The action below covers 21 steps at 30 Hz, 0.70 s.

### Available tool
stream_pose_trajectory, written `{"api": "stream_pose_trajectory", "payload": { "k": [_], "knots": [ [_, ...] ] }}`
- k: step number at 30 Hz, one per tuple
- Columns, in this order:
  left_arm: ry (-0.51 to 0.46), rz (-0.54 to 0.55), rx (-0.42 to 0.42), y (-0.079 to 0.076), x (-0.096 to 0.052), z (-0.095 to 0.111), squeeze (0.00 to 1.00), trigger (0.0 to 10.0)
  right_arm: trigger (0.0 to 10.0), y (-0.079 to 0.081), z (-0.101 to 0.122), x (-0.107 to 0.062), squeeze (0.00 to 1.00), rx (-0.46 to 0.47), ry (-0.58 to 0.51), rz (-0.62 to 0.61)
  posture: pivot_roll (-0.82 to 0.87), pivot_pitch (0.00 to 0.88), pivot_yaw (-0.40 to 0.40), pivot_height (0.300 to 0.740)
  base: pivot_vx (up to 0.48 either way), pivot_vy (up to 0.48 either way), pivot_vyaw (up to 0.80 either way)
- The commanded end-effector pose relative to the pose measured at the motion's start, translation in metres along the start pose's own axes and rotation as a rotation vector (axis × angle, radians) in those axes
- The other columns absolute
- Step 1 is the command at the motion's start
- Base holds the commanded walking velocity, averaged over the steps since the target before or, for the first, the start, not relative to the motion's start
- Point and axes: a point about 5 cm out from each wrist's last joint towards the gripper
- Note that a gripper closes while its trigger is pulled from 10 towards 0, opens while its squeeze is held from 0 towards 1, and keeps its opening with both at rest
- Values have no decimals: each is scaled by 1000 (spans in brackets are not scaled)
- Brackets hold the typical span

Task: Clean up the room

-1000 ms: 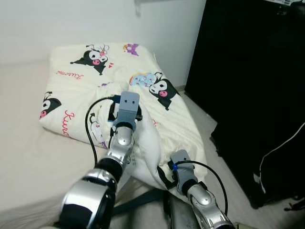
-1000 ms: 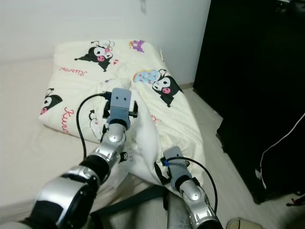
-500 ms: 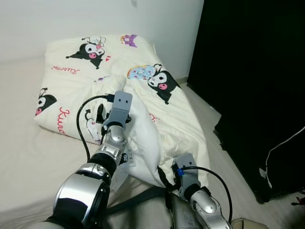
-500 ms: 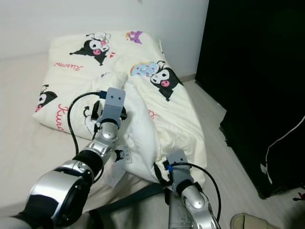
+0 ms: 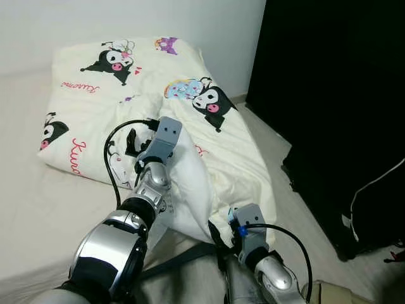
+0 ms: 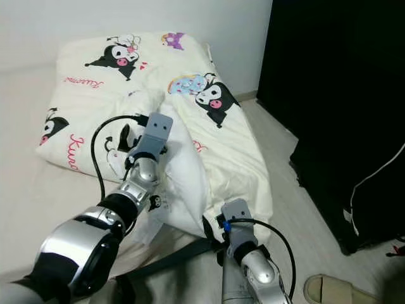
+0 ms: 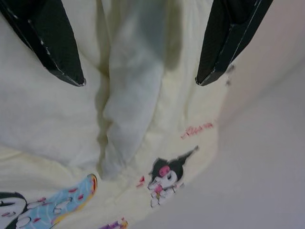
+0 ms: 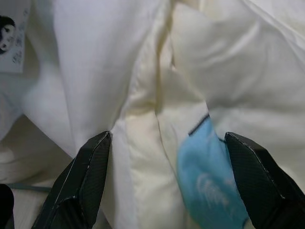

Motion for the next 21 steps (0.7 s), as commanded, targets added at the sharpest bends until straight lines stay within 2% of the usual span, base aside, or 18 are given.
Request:
{"api": "stream_pose_trajectory", "payload": {
  "k": [1, 5, 7, 9, 10, 13, 15, 19, 21],
  "knots": [
    [-4, 23, 75, 4, 2, -3, 0, 10000, 10000, 1, -4, -3, 0, 13, 23, -9, -360, 258, 55, 500, 0, 0, 0],
    [-10, 24, 128, 3, 2, -5, 0, 10000, 10000, 1, -2, -4, 0, 14, 22, -11, -367, 263, 54, 500, 0, 0, 0],
    [21, 14, 191, 4, 2, -14, 0, 9686, 10000, 2, 1, -5, 0, 15, 19, -14, -373, 267, 54, 500, 0, 0, 0],
    [35, 11, 203, 4, 2, -18, 0, 9686, 10000, 2, 2, -5, 0, 15, 18, -16, -373, 267, 54, 500, 0, 0, 0],
    [57, 14, 213, 10, 5, -24, 0, 10000, 10000, 2, 3, -6, 0, 16, 18, -17, -378, 269, 53, 500, 0, 0, 0],
    [68, 24, 228, 16, 8, -30, 0, 10000, 10000, 3, 3, -6, 0, 16, 18, -18, -378, 269, 53, 500, 0, 0, 0],
    [93, 44, 244, 27, 14, -39, 0, 10000, 10000, 3, 2, -7, 0, 16, 19, -15, -376, 267, 52, 500, 0, 0, 0],
    [120, 58, 263, 39, 19, -50, 0, 10000, 10000, 4, 2, -7, 0, 15, 26, -12, -366, 265, 54, 500, 0, 0, 0],
    [120, 58, 263, 39, 19, -50, 0, 10000, 10000, 4, 2, -7, 0, 15, 26, -12, -366, 265, 54, 500, 0, 0, 0]
  ]
}}
Point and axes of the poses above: a point about 5 cm out from each wrist's last joint towards the gripper, its own x axis pointing out of the wrist towards the gripper, its own z axis along the axis of the wrist's last joint, y = z × x, and after that the axes turned 14 degrees about x, right-handed
